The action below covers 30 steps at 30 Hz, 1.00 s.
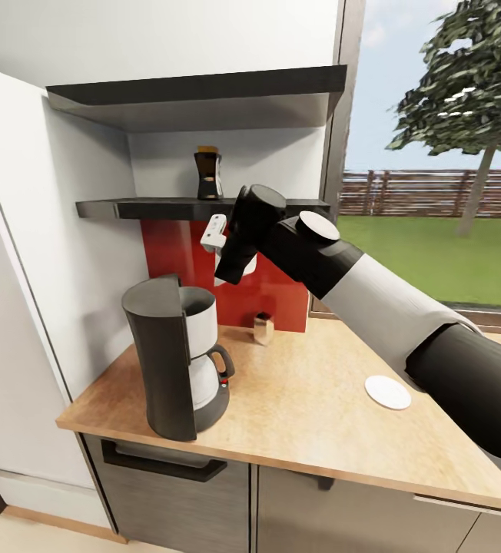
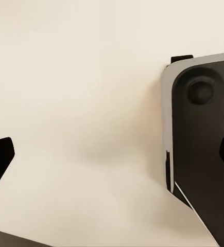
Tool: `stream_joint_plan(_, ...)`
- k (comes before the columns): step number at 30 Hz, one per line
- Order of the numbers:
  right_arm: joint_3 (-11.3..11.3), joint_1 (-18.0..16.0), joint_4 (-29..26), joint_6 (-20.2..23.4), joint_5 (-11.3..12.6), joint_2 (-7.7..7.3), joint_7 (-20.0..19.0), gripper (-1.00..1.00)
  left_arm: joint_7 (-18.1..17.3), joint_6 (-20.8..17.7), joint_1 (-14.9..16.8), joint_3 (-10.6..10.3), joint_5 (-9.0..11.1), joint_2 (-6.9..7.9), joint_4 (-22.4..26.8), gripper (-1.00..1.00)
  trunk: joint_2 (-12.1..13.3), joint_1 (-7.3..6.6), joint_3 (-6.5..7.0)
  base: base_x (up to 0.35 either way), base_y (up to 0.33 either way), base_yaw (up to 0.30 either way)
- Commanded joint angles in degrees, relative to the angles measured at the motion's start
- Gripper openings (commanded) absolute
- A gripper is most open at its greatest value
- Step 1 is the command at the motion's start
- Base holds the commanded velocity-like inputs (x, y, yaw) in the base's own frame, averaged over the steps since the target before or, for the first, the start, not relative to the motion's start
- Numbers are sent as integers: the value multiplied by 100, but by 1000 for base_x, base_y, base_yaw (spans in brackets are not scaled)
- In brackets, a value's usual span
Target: Set up a coffee station on the kitchen countertop: keep the coffee maker on the countertop, move the bottle of coffee from the kitchen shelf to the counter next to the coffee maker, place a paper coffee filter on top of the coffee maker, put the saucer next to the coffee maker with the coffee cup on the saucer, and place the electric kettle next to the coffee maker.
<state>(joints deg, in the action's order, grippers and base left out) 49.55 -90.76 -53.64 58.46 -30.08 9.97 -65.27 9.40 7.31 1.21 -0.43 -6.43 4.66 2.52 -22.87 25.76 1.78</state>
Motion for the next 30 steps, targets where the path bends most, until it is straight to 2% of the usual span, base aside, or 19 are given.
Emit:
stream_joint_plan(1,2,-3,-4,34,-48,3,-50,-100,24,18,2,-1,-60,0,-6,100,-5,2,-3,0,176,0)
stream_joint_plan(8,5,-3,-6,34,-47,3,-49,-100,18,24,-1,-1,-60,8,-6,100,-5,2,-3,0,236,0)
stream_joint_plan(18,10,-3,4,34,-47,3,-48,-100,23,29,-1,-1,-56,11,-6,100,-5,2,-3,0,45,0)
stream_joint_plan(30,11,-3,28,34,-13,3,-73,-100,58,34,2,-1,-52,9,-6,100,-5,2,-3,62,135,0)
